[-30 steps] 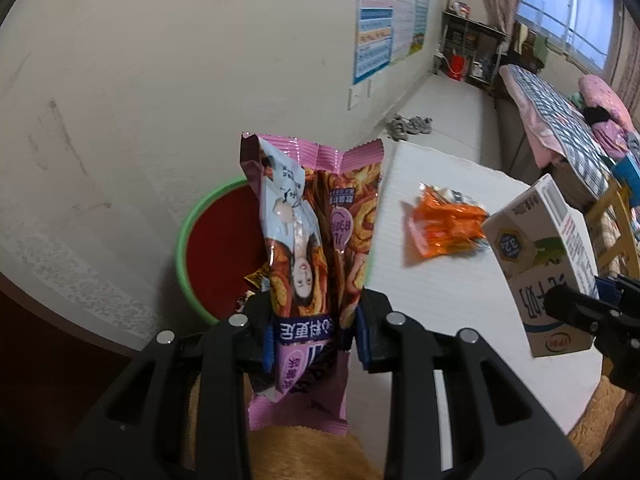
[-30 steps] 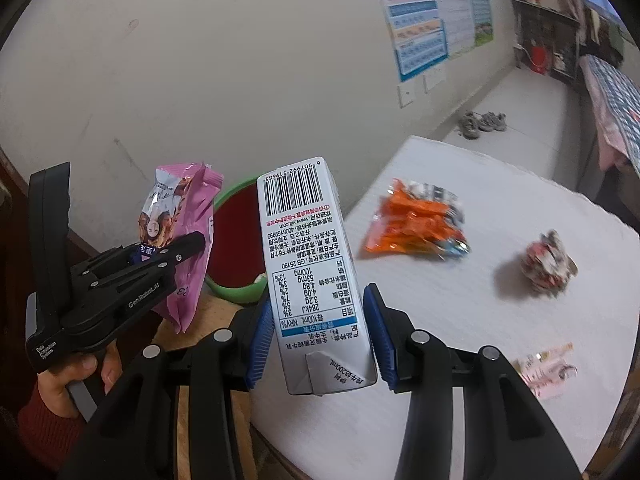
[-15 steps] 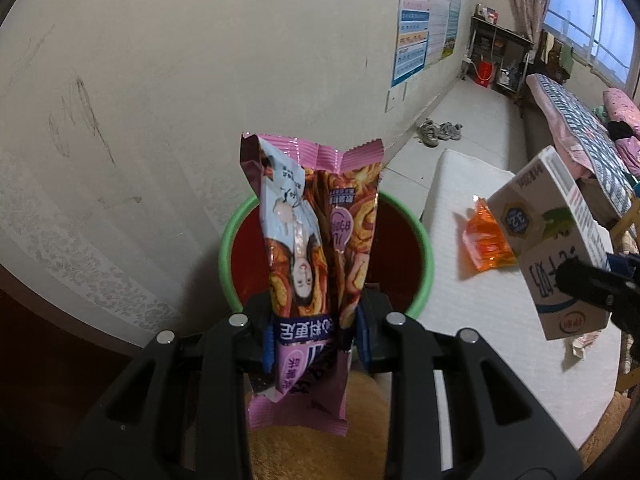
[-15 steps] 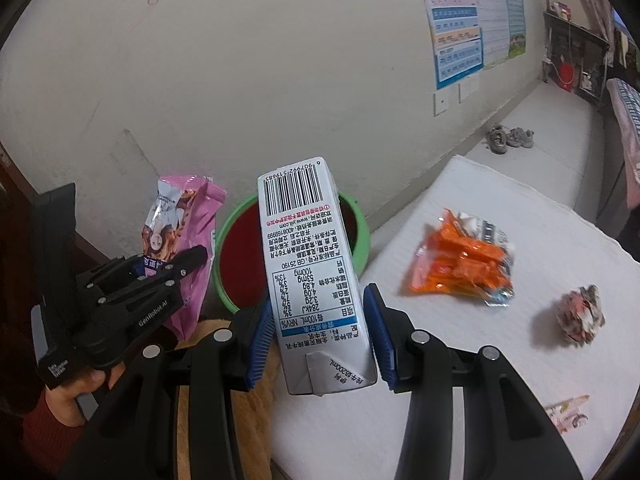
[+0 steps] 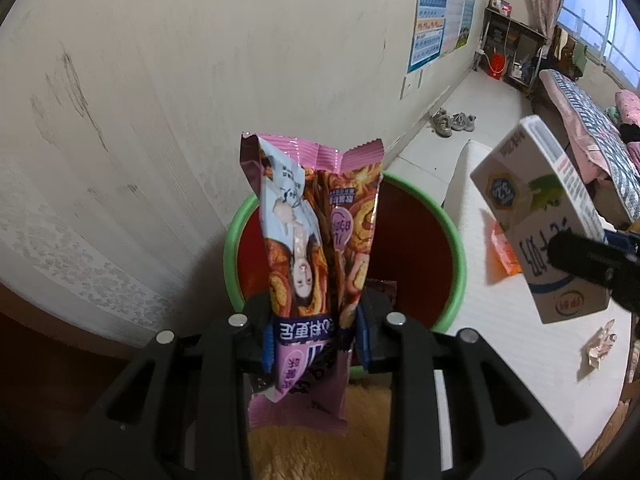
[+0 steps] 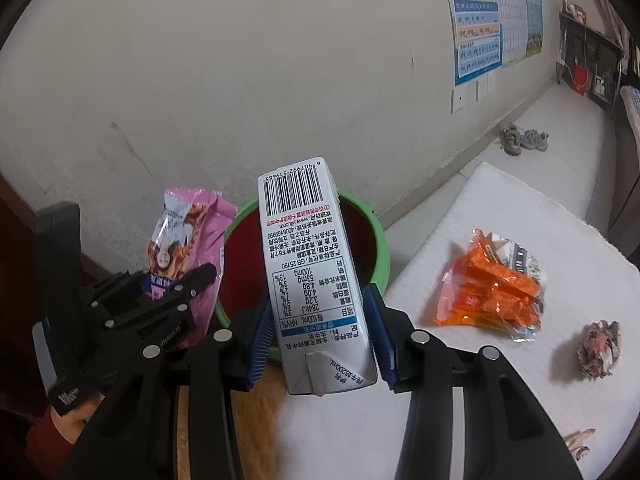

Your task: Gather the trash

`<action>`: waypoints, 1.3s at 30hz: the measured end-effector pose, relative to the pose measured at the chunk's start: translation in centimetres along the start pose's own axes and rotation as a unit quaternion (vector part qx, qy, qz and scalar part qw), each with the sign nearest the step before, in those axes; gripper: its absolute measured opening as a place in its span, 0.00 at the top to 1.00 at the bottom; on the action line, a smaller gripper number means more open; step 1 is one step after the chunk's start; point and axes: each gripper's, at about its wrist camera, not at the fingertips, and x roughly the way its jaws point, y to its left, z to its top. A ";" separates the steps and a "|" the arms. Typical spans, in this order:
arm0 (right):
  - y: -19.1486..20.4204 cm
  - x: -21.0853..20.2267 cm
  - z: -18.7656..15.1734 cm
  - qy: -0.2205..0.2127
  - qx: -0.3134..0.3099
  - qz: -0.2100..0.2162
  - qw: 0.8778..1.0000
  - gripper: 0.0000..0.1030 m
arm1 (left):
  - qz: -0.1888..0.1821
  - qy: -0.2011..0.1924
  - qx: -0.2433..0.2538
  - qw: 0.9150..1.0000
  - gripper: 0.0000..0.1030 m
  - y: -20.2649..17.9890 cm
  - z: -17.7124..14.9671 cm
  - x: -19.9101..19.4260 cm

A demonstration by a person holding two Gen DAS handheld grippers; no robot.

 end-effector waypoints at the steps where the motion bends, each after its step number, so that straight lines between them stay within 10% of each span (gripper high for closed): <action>1: 0.0 0.4 0.3 0.001 0.004 0.002 1.000 0.59 | 0.000 0.003 -0.001 1.000 0.72 0.0 0.1 0.3; 20: 1.3 4.7 2.9 0.021 -0.005 -0.002 1.000 0.58 | 0.005 0.038 -0.012 0.999 0.72 0.6 1.6 4.6; 24: 1.4 5.1 3.4 0.009 -0.002 -0.009 1.000 0.46 | 0.008 0.040 -0.026 0.999 0.47 0.9 1.5 5.0; 29: 0.8 4.4 3.1 -0.003 0.005 -0.010 1.000 0.44 | 0.015 0.038 -0.024 0.999 0.46 1.2 1.3 4.7; 39: -5.5 -1.1 -5.1 0.001 0.064 -0.053 0.996 0.39 | -0.006 0.024 -0.044 0.999 0.38 0.3 -0.1 1.8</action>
